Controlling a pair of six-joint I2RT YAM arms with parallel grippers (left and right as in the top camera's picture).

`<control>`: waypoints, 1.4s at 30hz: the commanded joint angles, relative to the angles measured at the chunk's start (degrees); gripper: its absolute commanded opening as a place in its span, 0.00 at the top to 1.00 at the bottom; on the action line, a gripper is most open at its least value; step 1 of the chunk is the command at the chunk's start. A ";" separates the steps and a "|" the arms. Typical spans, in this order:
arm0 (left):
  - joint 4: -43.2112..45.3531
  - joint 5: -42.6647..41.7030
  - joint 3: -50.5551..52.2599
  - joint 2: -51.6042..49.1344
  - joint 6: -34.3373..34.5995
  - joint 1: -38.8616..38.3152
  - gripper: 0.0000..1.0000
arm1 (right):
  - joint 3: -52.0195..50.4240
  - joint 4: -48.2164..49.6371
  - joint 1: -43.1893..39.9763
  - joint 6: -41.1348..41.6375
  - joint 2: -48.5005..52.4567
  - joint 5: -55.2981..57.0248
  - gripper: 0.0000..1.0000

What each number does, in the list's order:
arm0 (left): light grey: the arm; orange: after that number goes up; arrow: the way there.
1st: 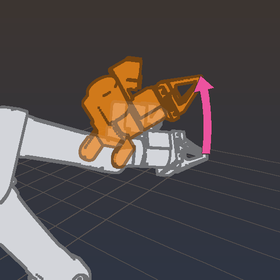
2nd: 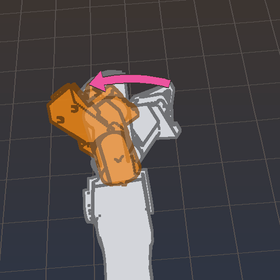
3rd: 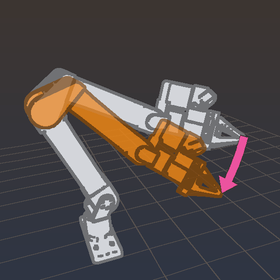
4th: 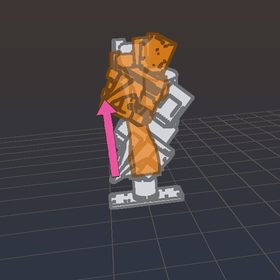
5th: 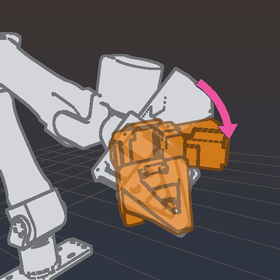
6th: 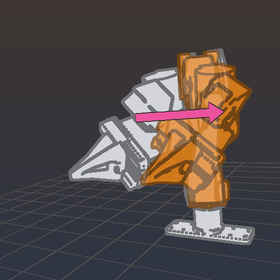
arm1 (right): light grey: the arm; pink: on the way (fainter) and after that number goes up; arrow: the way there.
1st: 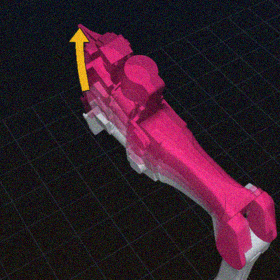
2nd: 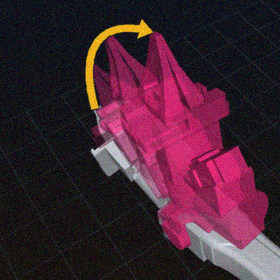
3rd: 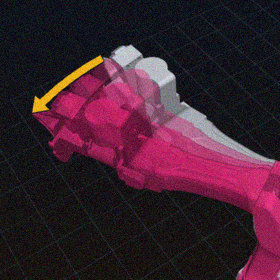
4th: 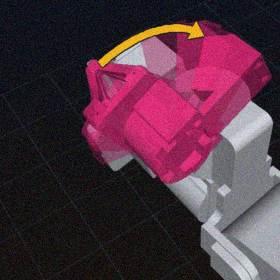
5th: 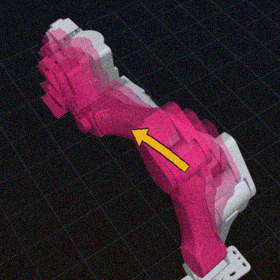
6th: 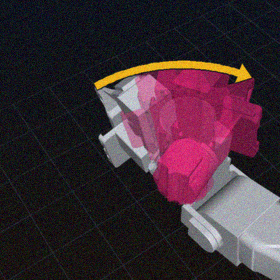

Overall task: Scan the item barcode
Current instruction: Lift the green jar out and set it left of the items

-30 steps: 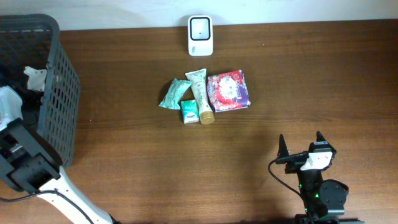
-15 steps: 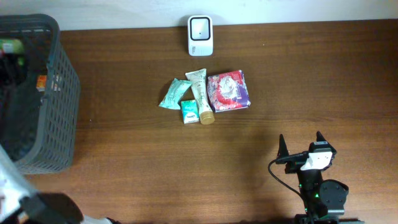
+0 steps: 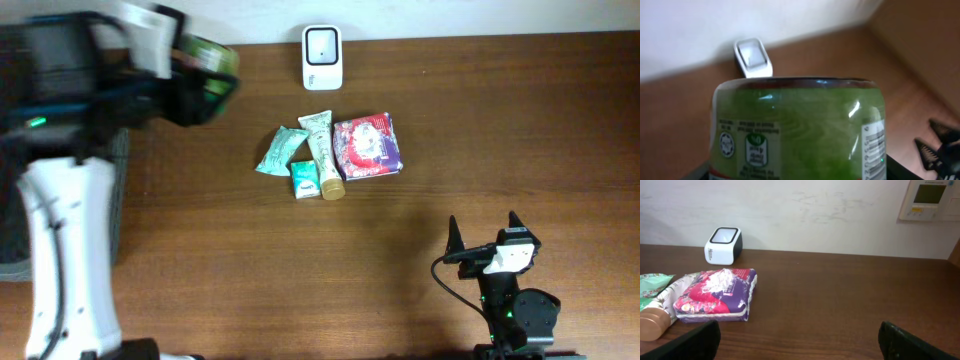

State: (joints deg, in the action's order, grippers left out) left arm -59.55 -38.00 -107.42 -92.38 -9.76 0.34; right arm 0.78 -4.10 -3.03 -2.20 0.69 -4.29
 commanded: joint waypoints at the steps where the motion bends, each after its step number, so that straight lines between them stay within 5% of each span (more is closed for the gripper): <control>1: -3.23 21.03 -0.24 -6.27 5.33 -8.66 0.71 | -0.46 -0.11 -0.37 -0.15 -0.33 0.09 0.01; 7: -5.86 43.56 -0.20 -20.90 19.67 -14.32 0.74 | -0.46 -0.11 -0.37 -0.15 -0.33 0.09 0.01; 11: -6.58 45.33 -0.17 -31.17 21.86 -14.16 0.74 | -0.46 -0.11 -0.37 -0.15 -0.33 0.09 0.02; 16: -4.35 45.86 -0.20 -38.47 22.58 -14.05 0.62 | -0.46 -0.11 -0.37 -0.15 -0.33 0.09 0.01; 17: -4.31 45.97 -0.22 -38.45 22.58 -14.05 0.49 | -0.46 -0.11 -0.37 -0.15 -0.33 0.09 0.01; 21: -7.48 45.97 -5.18 -38.38 22.56 -13.64 0.30 | -0.46 -0.11 -0.37 -0.15 -0.33 0.09 0.01; 22: -9.81 45.94 -9.14 -38.36 22.56 -13.14 0.18 | -0.46 -0.11 -0.37 -0.15 -0.33 0.09 0.01; 23: -11.63 45.92 -12.37 -38.34 22.56 -12.85 0.18 | -0.46 -0.13 -0.37 -0.15 -0.33 0.09 0.01; 24: -13.84 45.83 -16.72 -38.34 22.56 -12.52 0.01 | -0.46 -0.11 -0.37 -0.15 -0.33 0.09 0.01; 36: -26.86 46.01 -72.85 -37.83 18.91 -7.26 0.01 | -0.46 -0.11 -0.37 -0.15 -0.33 0.09 0.01; 42: -22.05 51.80 -72.30 -31.56 19.19 7.85 0.01 | -0.46 -0.11 -0.37 -0.15 -0.33 0.09 0.01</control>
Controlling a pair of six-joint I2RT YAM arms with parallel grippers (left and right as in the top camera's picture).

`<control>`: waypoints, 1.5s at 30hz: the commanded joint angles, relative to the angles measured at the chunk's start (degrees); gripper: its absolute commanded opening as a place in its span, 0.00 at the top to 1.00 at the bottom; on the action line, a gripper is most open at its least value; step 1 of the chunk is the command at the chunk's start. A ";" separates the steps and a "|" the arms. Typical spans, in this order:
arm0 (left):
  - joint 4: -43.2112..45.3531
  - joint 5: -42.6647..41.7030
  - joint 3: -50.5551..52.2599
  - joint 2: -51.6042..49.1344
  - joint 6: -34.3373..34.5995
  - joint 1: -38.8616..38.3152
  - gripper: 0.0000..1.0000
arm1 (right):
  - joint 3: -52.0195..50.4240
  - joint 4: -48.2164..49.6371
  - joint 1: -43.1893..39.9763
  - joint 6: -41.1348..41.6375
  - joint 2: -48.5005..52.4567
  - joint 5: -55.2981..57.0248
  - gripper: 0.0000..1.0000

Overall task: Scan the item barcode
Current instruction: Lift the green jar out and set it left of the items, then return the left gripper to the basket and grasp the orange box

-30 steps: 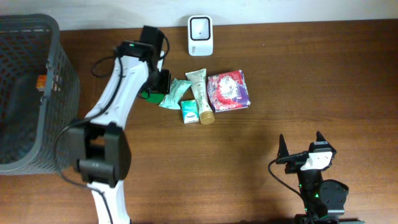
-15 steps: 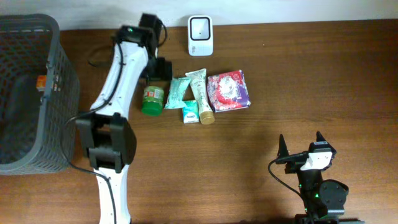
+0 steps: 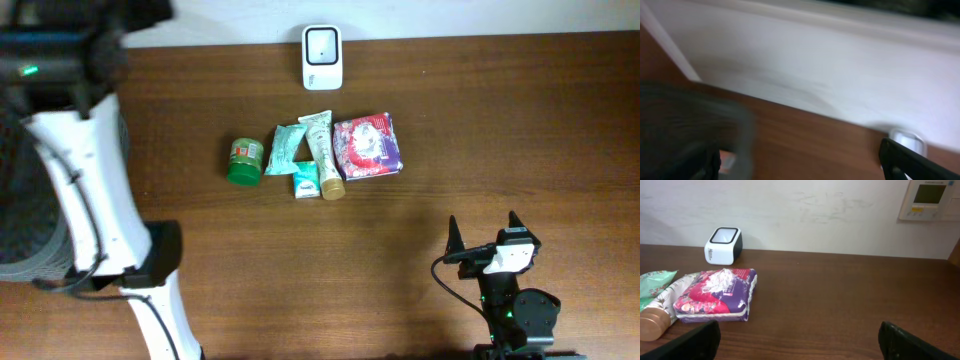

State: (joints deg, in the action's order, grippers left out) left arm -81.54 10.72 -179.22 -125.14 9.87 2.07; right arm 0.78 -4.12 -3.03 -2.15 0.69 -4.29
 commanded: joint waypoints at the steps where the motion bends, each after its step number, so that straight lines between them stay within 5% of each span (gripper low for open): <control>1: -0.59 3.04 -0.15 1.11 -0.26 9.40 0.01 | -0.46 -0.09 -0.37 -0.20 -0.33 0.09 0.01; 5: -1.14 2.54 8.90 1.01 -0.22 20.61 0.05 | -0.46 -0.09 -0.37 -0.20 -0.33 0.09 0.01; 7: 1.62 -4.22 16.46 0.96 -0.07 24.81 0.03 | -0.46 -0.09 -0.37 -0.20 -0.33 0.09 0.01; 9: 5.16 -9.94 25.53 0.87 -0.07 27.96 0.35 | -0.46 -0.09 -0.37 -0.20 -0.33 0.09 0.01; 13: 11.85 -13.05 41.86 -0.55 -0.02 30.27 0.52 | -0.46 -0.09 -0.37 -0.20 -0.33 0.09 0.01; 18: 24.15 -13.77 58.12 -0.66 8.68 30.25 0.42 | -0.46 -0.09 -0.37 -0.20 -0.33 0.09 0.01; 24: 39.98 -21.20 69.37 -0.72 9.01 30.21 0.43 | -0.46 -0.09 -0.37 -0.20 -0.33 0.09 0.01; 38: 50.66 -20.22 74.23 -9.22 11.96 29.55 0.33 | -0.46 -0.09 -0.37 -0.20 -0.33 0.09 0.01; 41: 50.07 -16.74 74.23 -9.86 11.87 29.62 0.59 | -0.46 -0.09 -0.37 -0.20 -0.33 0.09 0.01; 42: 49.72 -16.72 74.23 -9.86 11.67 29.64 0.86 | -0.46 -0.09 -0.37 -0.20 -0.33 0.09 0.01; 43: 48.87 -16.72 74.20 -9.84 11.67 29.68 1.00 | -0.46 -0.09 -0.37 -0.20 -0.33 0.09 0.01; 45: 46.93 -16.92 74.12 -9.42 11.54 29.79 1.00 | -0.46 -0.09 -0.37 -0.20 -0.33 0.09 0.01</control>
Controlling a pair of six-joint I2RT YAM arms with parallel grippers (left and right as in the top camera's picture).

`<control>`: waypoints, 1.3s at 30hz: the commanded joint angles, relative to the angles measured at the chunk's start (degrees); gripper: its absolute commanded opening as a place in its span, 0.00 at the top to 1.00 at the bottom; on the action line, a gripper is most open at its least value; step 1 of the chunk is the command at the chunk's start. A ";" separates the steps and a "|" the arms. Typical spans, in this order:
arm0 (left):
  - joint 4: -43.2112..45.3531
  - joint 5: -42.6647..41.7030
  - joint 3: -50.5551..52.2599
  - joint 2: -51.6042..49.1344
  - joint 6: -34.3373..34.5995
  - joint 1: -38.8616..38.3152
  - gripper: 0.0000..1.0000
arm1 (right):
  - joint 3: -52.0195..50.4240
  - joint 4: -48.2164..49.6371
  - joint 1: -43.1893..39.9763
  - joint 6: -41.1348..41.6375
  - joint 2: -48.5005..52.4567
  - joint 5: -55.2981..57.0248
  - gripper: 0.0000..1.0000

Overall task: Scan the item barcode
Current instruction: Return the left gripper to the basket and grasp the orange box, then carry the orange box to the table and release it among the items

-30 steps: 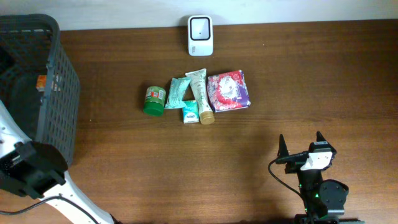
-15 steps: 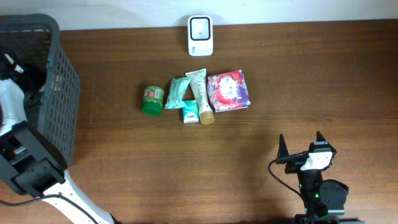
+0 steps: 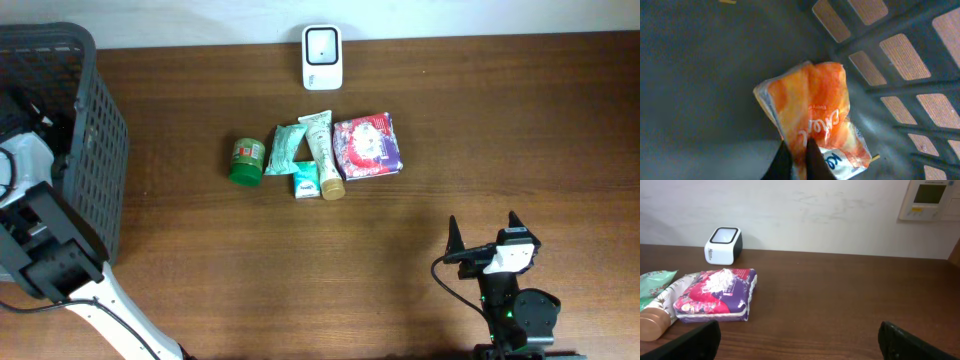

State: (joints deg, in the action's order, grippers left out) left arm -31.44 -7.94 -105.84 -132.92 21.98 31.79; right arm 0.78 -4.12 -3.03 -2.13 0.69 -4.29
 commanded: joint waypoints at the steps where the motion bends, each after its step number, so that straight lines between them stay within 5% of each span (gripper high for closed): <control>1: -4.17 1.75 0.72 -1.11 -0.57 0.07 1.00 | -0.46 -0.11 -0.37 -0.22 -0.33 0.09 0.01; 10: -18.75 1.03 0.70 28.63 4.59 4.17 1.00 | -0.46 -0.11 -0.37 -0.22 -0.33 0.09 0.01; 12: -19.19 -5.68 0.70 36.52 4.59 4.17 1.00 | -0.46 -0.09 -0.37 -0.22 -0.33 0.09 0.01; 15: -18.34 -28.41 0.70 46.51 4.57 2.19 1.00 | -0.46 -0.09 -0.37 -0.22 -0.33 0.09 0.01; 18: -22.05 -33.57 0.70 50.34 1.44 -11.26 1.00 | -0.46 -0.09 -0.37 -0.22 -0.33 0.09 0.01; 23: -29.75 -9.57 2.43 46.38 -1.01 -35.91 1.00 | -0.46 -0.09 -0.37 -0.22 -0.33 0.09 0.01; 26: -25.51 0.50 7.50 39.93 1.38 -49.62 1.00 | -0.46 -0.09 -0.37 -0.22 -0.33 0.09 0.01; 33: -12.39 12.35 8.63 19.52 1.36 -59.80 0.99 | -0.46 -0.09 -0.37 -0.22 -0.33 0.09 0.01; 38: -13.77 19.67 8.61 16.61 1.29 -59.25 0.74 | -0.46 -0.09 -0.37 -0.22 -0.33 0.09 0.01; 39: -14.14 20.57 8.55 16.90 1.27 -59.08 0.48 | -0.46 -0.11 -0.37 -0.22 -0.33 0.09 0.01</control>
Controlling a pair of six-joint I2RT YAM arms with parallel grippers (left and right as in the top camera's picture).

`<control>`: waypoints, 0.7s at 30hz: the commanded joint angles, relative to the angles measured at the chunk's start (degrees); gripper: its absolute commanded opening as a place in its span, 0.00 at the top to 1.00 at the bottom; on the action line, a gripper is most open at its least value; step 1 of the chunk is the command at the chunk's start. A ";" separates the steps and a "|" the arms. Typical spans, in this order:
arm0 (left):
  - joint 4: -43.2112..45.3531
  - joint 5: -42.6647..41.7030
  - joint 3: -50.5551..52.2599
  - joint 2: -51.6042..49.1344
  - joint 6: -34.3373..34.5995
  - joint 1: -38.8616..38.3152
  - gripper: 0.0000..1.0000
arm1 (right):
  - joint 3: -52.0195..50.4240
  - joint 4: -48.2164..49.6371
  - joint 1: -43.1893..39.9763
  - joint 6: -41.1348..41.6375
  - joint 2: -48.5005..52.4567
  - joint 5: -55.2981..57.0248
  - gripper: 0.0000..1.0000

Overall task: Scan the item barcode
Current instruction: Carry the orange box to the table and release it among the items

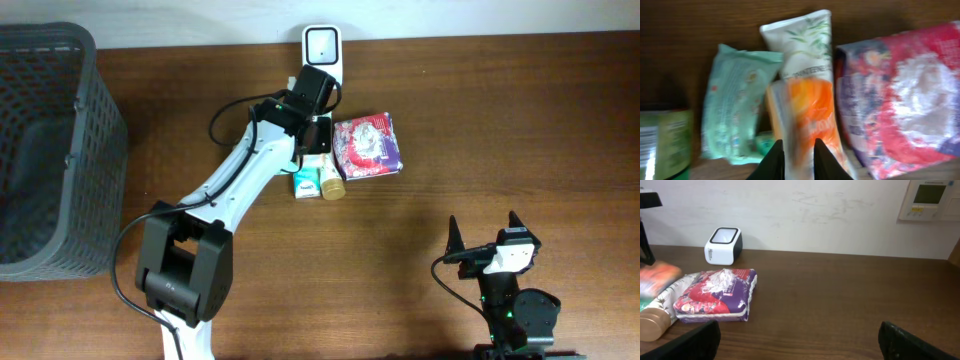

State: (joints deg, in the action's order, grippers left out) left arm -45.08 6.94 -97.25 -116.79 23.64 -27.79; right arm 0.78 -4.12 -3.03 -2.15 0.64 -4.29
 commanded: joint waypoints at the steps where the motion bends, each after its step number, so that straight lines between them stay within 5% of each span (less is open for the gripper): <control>1: -1.07 5.84 -0.35 1.49 -0.37 0.85 0.14 | -0.46 -0.09 -0.37 -0.20 -0.28 0.09 0.01; 3: -2.95 5.73 -2.05 4.83 -0.35 1.90 0.01 | -0.46 -0.11 -0.37 -0.20 -0.28 0.09 0.01; 11: -22.25 6.43 -6.08 27.02 -0.37 7.26 0.01 | -0.46 -0.11 -0.37 -0.20 -0.28 0.09 0.01; 16: -37.86 6.34 -5.86 29.38 -0.33 7.78 0.01 | -0.46 2.38 -0.37 -0.17 -0.28 -1.16 0.01; 21: -41.55 6.36 -5.86 29.38 -0.35 7.78 0.01 | -0.46 5.66 -0.35 1.20 -0.28 -6.54 0.01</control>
State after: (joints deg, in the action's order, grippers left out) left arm -86.37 12.71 -103.33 -87.35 23.42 -20.25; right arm 0.67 -0.21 -3.03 -2.13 0.69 -7.42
